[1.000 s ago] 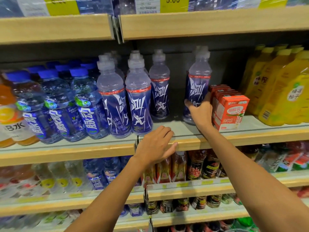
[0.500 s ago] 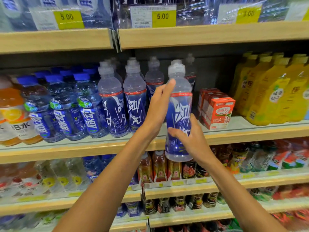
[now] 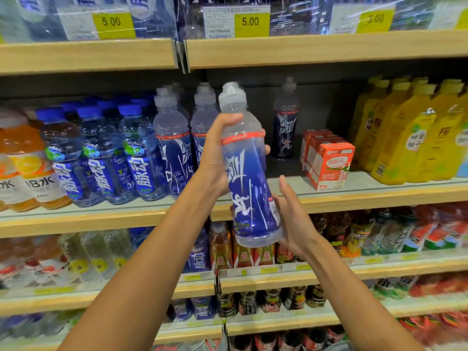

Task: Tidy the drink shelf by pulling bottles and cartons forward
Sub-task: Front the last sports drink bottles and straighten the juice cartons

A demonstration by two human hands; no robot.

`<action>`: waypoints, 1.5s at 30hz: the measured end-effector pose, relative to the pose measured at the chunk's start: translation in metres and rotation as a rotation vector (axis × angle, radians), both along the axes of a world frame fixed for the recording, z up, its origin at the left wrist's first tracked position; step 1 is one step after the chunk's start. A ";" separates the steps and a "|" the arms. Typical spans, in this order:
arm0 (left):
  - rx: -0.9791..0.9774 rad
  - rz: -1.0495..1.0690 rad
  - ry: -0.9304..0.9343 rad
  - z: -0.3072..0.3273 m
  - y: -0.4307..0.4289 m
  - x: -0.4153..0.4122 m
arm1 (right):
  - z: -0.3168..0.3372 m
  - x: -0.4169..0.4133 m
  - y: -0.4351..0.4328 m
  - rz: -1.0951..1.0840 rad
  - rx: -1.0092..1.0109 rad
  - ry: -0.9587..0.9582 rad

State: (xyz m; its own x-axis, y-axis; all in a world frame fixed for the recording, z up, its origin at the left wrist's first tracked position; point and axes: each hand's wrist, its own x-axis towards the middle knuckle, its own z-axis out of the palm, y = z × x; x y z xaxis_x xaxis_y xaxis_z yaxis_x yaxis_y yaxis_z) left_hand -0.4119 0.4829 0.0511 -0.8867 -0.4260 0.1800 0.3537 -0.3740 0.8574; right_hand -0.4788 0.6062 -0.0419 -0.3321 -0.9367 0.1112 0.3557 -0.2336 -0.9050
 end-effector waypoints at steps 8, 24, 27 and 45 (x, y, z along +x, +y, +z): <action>0.180 -0.494 0.229 -0.008 -0.014 -0.001 | 0.000 0.026 -0.018 0.408 -0.128 -0.140; -0.378 0.443 -0.029 -0.007 -0.008 0.022 | -0.005 0.045 -0.023 -0.663 0.009 0.603; -0.349 0.537 -0.025 -0.005 0.002 0.023 | -0.010 0.059 -0.029 -0.821 0.115 0.763; 0.079 -0.497 0.205 0.004 -0.039 0.040 | -0.003 0.062 -0.019 0.198 -0.069 0.100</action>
State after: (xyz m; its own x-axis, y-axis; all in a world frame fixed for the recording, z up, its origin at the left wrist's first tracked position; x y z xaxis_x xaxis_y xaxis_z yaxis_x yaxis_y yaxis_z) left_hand -0.3717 0.4436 0.0555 -0.9346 0.0169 0.3552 0.2750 -0.5991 0.7520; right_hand -0.4165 0.5875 -0.0451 -0.1262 -0.9716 0.2003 0.3098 -0.2304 -0.9225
